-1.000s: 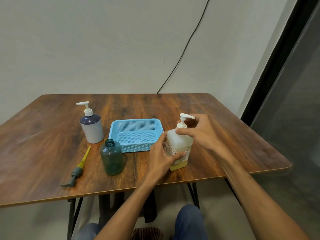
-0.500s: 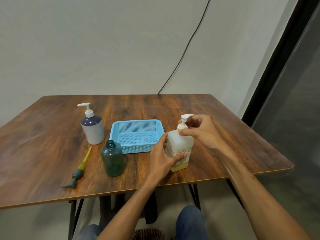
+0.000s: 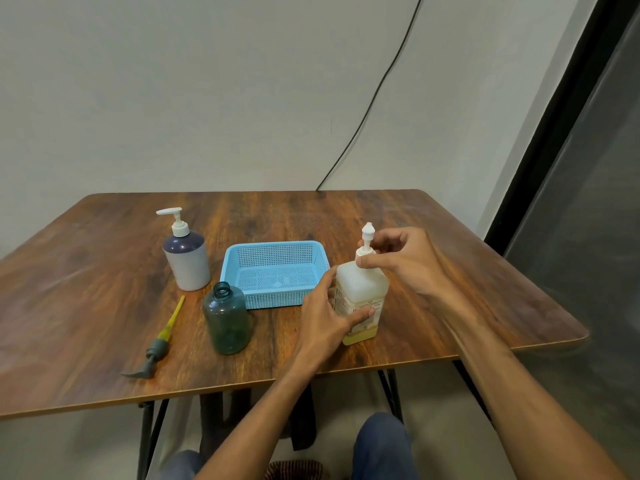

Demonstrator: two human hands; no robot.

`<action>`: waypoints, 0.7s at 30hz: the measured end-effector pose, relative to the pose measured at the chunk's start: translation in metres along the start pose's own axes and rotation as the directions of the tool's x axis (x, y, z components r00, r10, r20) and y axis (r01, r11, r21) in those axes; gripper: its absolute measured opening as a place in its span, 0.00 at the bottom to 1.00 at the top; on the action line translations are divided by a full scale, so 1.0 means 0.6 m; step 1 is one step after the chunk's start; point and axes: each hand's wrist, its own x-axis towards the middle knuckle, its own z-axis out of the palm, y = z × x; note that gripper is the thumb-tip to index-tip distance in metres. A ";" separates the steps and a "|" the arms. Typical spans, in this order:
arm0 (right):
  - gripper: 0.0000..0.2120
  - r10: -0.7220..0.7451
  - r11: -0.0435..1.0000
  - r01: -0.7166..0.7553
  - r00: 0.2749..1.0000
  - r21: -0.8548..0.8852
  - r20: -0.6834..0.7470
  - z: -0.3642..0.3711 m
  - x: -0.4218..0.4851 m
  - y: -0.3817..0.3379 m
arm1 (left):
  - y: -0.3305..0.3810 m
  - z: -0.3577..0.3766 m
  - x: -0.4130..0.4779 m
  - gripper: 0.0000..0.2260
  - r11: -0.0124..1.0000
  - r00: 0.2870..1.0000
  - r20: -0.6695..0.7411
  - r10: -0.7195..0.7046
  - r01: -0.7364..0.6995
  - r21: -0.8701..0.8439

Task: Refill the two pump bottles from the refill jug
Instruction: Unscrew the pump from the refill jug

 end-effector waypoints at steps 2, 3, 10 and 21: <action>0.09 0.008 0.998 -0.009 1.000 0.058 0.004 -0.008 0.003 -0.007 | 0.000 0.000 0.001 0.35 1.000 1.000 0.001 -0.007 0.007 0.000; 0.09 -0.002 0.996 0.002 1.000 0.088 0.004 -0.012 0.006 -0.012 | -0.001 0.001 0.002 0.36 1.000 1.000 0.001 -0.011 0.011 -0.002; 0.12 -0.106 0.984 0.105 0.994 0.145 0.003 -0.051 0.007 -0.070 | -0.006 0.003 0.001 0.37 0.999 1.000 0.000 -0.031 0.031 -0.029; 0.13 -0.270 0.933 0.308 0.941 0.188 -0.203 -0.114 -0.019 -0.130 | -0.007 0.004 -0.001 0.36 0.999 1.000 0.008 -0.023 0.023 -0.041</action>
